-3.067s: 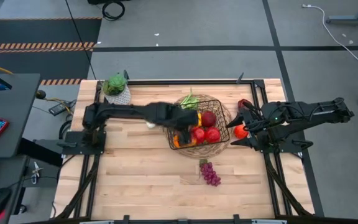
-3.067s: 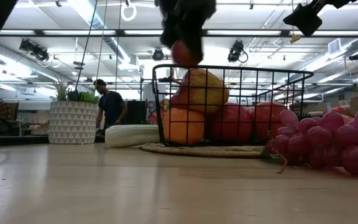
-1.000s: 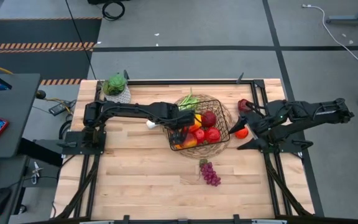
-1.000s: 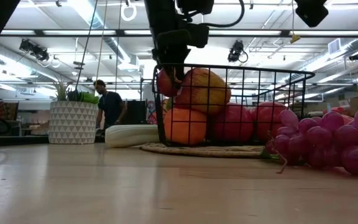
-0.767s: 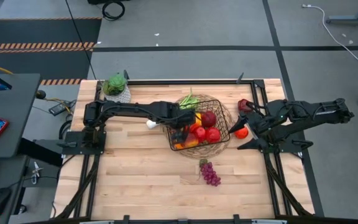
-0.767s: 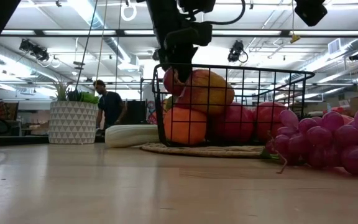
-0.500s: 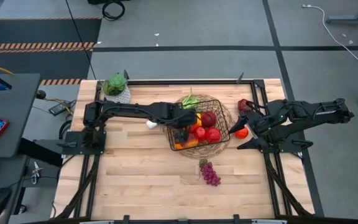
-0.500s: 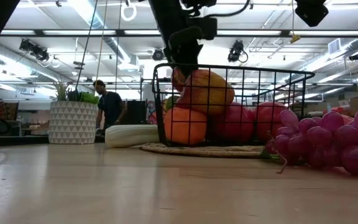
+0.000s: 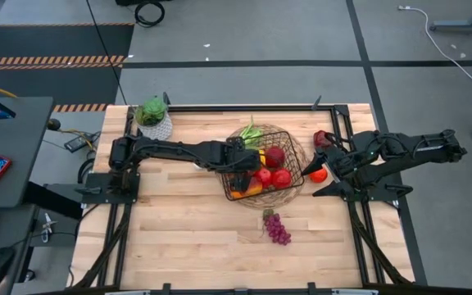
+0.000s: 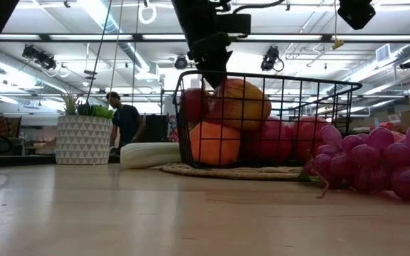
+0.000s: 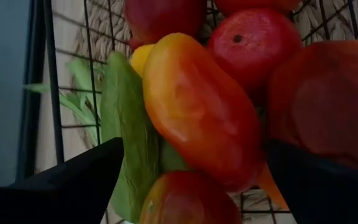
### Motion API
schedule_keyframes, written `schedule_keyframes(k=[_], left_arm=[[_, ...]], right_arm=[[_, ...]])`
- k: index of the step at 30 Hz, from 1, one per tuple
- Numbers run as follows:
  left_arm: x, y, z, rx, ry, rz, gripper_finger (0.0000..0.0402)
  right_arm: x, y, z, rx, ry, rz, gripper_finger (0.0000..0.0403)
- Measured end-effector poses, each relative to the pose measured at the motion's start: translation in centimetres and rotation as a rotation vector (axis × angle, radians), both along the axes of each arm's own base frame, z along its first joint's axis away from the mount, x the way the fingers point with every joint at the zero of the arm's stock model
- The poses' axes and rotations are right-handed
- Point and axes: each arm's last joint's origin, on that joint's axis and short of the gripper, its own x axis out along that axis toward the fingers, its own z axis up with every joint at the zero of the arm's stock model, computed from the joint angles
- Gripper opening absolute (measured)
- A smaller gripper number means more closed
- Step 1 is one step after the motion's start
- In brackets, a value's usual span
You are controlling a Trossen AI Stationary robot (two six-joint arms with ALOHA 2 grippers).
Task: Build produce basket
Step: Put the apple into the wire basket
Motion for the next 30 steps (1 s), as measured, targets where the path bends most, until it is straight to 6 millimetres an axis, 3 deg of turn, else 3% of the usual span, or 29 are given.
schedule_keyframes(k=[3, 8, 12, 22, 30], left_arm=[[-0.1, -0.4, 1.0, 0.023, -0.006, -0.065, 0.0397], [1.3, -1.1, 3.8, 0.037, -0.237, -0.166, 0.0397], [1.9, -1.9, 4.4, 0.042, -0.316, -0.257, 0.0396], [-0.2, -2.2, 8.5, 0.106, -0.444, -0.325, 0.0396], [-3.3, -2.8, 6.2, 0.085, -0.560, -0.378, 0.0396]], right_arm=[[0.0, 0.0, 0.0, 0.000, 0.000, 0.000, 0.0400], [0.0, 0.0, 0.0, 0.000, -0.001, 0.000, 0.0400], [0.1, 0.0, 0.0, 0.001, -0.003, 0.000, 0.0400], [0.6, 0.1, 0.0, 0.000, -0.004, 0.000, 0.0400], [1.1, 0.2, 0.1, 0.003, -0.024, 0.000, 0.0400]])
